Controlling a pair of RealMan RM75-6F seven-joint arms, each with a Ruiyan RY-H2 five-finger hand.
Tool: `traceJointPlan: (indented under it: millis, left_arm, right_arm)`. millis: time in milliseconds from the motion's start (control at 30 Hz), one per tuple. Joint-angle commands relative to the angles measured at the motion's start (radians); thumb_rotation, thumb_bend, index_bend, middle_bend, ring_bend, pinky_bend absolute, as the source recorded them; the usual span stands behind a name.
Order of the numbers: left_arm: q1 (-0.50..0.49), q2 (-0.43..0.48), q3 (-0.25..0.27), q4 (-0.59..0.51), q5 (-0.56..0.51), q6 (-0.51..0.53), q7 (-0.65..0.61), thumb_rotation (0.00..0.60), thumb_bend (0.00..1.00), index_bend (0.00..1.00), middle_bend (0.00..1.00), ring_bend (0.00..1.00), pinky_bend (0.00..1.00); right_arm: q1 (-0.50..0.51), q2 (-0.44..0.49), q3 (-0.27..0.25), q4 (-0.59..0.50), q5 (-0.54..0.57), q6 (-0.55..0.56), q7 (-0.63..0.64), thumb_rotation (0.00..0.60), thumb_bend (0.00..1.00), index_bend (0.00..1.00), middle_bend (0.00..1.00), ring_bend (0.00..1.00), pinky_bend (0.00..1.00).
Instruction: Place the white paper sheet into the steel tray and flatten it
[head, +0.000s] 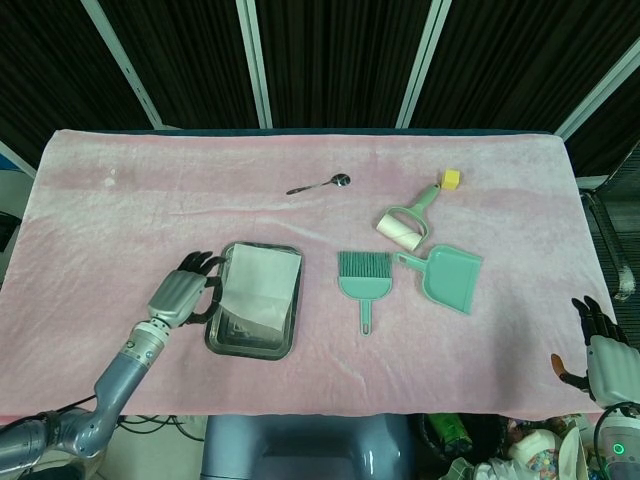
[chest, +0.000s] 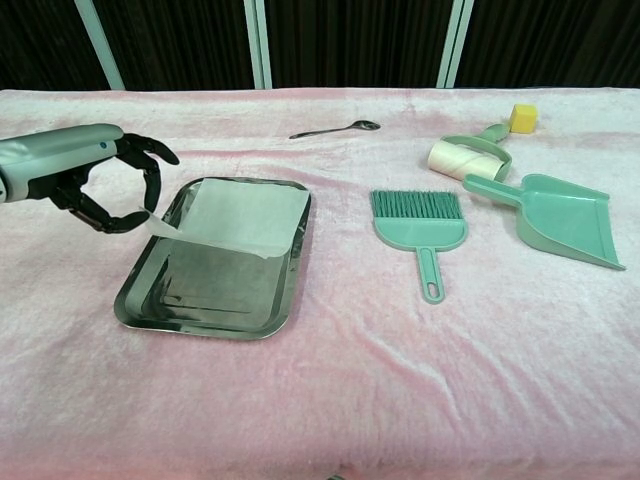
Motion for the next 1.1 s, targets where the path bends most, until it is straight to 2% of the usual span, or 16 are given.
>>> traceJointPlan:
  millis: [33,367,833,1100]
  left_arm:
    - [0.002,-0.006,-0.003,-0.011,-0.011,0.014,0.017,0.6,0.42,0.6,0.11,0.0,0.0]
    - [0.003,-0.018,-0.009,-0.058,-0.125,0.022,0.092,0.6,0.41,0.6,0.11,0.0,0.0]
    - [-0.001,-0.016,-0.001,-0.079,-0.118,0.018,0.077,0.6,0.36,0.57,0.11,0.0,0.0]
    - [-0.005,-0.003,0.009,-0.085,-0.119,0.026,0.108,0.6,0.33,0.5,0.11,0.0,0.0]
  right_arm:
    - [0.0,0.0,0.0,0.0,-0.001,0.0,0.0,0.6,0.26,0.06,0.02,0.1,0.15]
    - [0.0,0.001,-0.001,0.0,-0.002,-0.001,0.003,0.6,0.26,0.06,0.02,0.1,0.15]
    - [0.0,0.002,-0.001,-0.001,-0.002,0.0,0.003,0.6,0.26,0.06,0.02,0.1,0.15]
    - [0.0,0.003,0.0,-0.002,0.0,-0.001,0.006,0.6,0.26,0.06,0.02,0.1,0.15]
